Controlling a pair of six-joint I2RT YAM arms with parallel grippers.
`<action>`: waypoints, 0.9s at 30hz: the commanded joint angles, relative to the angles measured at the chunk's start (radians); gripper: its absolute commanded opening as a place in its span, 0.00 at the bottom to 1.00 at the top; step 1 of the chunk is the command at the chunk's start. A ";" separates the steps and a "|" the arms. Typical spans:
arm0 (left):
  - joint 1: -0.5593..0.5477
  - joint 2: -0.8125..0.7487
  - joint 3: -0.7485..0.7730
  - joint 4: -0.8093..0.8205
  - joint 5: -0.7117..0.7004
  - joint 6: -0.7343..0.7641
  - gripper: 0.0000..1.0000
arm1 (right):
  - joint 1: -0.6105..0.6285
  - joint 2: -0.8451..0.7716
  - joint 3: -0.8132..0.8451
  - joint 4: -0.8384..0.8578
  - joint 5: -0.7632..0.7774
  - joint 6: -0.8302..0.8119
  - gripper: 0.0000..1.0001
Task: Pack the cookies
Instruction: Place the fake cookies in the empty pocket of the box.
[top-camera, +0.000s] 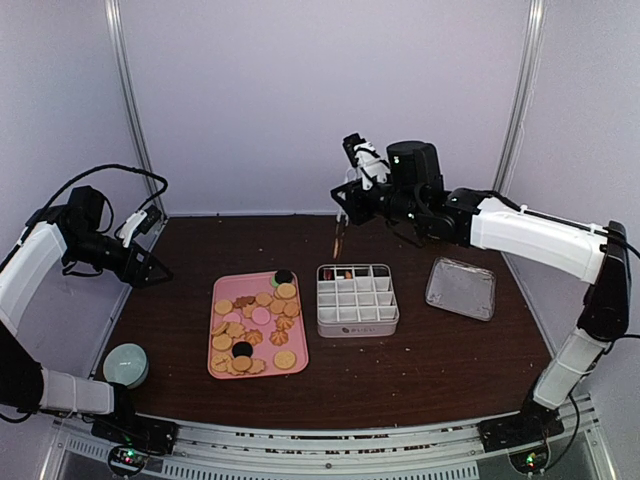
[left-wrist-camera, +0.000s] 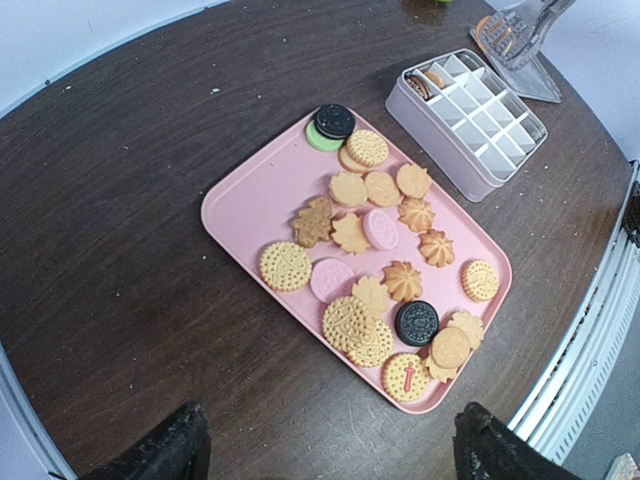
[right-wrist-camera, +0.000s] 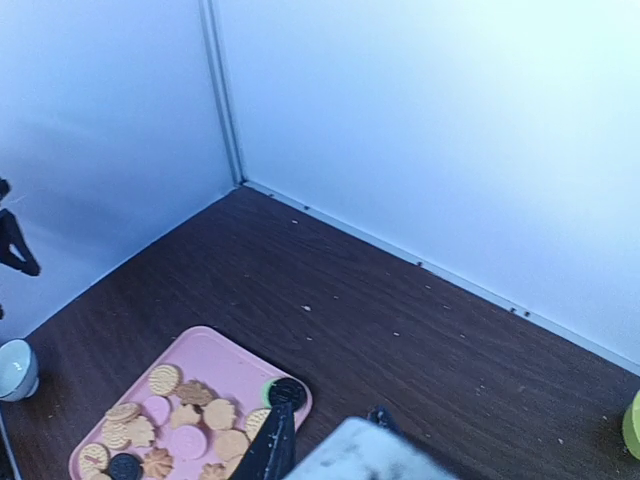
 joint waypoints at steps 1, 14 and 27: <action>0.006 -0.001 0.023 0.005 0.021 0.015 0.87 | -0.061 -0.011 -0.052 -0.041 0.018 -0.029 0.00; 0.006 0.006 0.020 0.006 0.028 0.017 0.87 | -0.154 0.094 0.015 -0.071 -0.010 -0.057 0.00; 0.005 0.039 0.029 0.006 0.031 0.023 0.87 | -0.176 0.167 0.060 -0.063 -0.028 -0.066 0.00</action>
